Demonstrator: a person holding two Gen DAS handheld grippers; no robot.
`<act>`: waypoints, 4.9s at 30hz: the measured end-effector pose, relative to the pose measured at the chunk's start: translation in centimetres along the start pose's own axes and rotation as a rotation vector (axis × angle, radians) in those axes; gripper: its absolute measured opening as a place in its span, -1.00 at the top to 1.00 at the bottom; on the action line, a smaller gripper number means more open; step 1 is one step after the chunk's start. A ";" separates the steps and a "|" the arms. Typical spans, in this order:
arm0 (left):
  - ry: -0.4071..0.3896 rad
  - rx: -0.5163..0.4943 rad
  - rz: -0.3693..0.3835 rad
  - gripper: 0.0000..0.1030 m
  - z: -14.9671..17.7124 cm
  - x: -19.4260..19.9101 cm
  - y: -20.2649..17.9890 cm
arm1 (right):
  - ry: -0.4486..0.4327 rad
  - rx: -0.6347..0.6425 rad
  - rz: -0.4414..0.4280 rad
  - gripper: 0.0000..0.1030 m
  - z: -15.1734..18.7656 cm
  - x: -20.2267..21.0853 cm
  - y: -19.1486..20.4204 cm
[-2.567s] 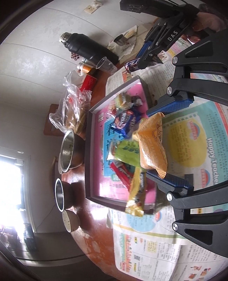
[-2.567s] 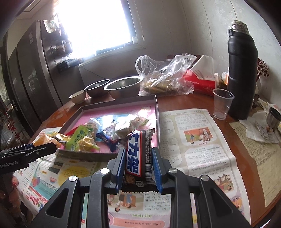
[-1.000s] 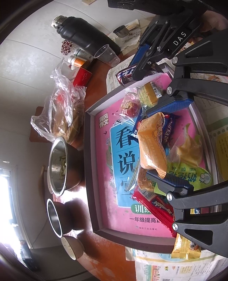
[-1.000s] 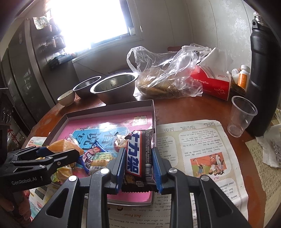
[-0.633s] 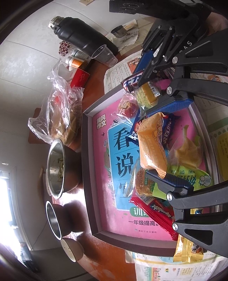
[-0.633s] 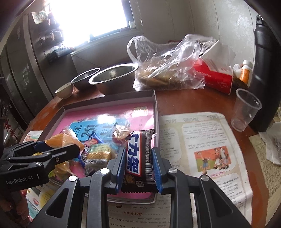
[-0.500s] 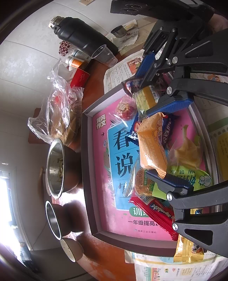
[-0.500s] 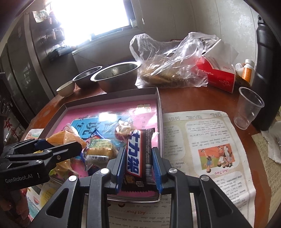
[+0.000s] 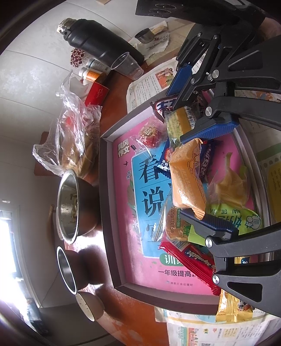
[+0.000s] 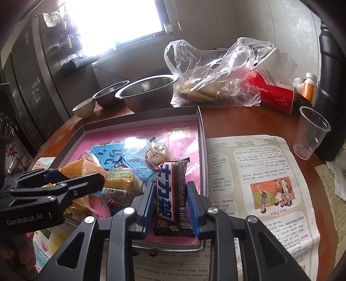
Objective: Organize snacks
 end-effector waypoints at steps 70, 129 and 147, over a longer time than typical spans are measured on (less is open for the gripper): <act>-0.017 -0.020 -0.020 -0.51 0.5 1.5 -0.3 | -0.034 -0.058 0.007 -0.05 1.2 2.2 -1.2; -0.117 0.095 -0.157 -0.63 10.4 7.2 2.7 | -0.132 -0.009 0.070 -0.87 7.4 7.0 4.1; -0.097 0.102 -0.154 -0.63 16.2 8.3 1.2 | -0.121 0.024 0.043 -0.94 12.3 9.3 5.3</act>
Point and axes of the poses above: each gripper's, at about its wrist camera, not at the fingertips, and x roughly against the way its jaws point, y to its left, z to its underside, the point moved 1 cm from there along -x, roughly the way its jaws point, and after that the axes turned 14 degrees about y, right-handed, at the moved point
